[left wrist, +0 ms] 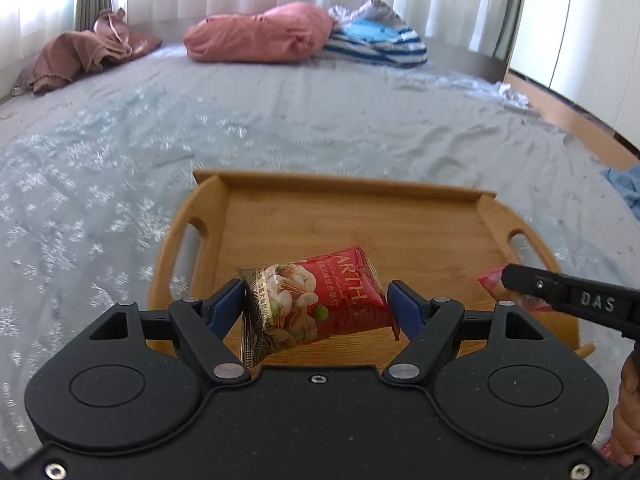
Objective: Organize snacks
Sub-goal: 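Carry the nut bag and candy packet onto the wooden tray and release both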
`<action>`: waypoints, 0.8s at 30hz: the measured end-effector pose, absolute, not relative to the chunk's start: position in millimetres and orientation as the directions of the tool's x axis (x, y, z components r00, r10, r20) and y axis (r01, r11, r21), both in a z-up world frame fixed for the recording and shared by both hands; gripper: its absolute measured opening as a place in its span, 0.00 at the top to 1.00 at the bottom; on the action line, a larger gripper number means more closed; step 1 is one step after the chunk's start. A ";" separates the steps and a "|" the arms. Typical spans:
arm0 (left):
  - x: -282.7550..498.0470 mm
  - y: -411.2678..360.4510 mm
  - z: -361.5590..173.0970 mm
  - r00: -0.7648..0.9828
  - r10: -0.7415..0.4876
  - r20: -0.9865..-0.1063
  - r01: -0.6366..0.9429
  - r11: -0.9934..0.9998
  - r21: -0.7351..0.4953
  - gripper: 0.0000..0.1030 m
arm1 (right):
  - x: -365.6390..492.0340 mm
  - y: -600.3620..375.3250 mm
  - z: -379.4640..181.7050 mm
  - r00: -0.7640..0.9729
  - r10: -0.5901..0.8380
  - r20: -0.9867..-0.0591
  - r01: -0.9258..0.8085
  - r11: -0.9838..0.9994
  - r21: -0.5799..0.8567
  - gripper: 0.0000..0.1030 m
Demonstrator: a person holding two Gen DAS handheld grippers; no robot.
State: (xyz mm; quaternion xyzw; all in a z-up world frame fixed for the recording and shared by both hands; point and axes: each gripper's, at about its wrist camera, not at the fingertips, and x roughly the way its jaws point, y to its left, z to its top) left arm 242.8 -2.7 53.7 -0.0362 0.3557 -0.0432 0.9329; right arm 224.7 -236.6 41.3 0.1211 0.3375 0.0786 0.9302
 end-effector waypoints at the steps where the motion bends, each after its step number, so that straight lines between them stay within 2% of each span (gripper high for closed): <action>1: 246.2 -4.3 49.6 0.739 -0.106 -0.665 0.059 0.994 -0.094 0.26 | 230.2 -235.6 37.4 0.753 0.224 -0.619 -0.055 0.958 0.280 0.73; 7: 257.3 -9.2 32.1 0.716 -0.102 -0.690 0.064 0.995 -0.081 0.26 | 245.5 -230.5 18.9 0.727 0.205 -0.655 -0.036 0.965 0.261 0.72; 24: 260.9 -13.5 20.2 0.706 -0.093 -0.703 0.075 0.996 -0.056 0.25 | 240.4 -224.2 14.1 0.751 0.183 -0.634 -0.048 0.974 0.223 0.72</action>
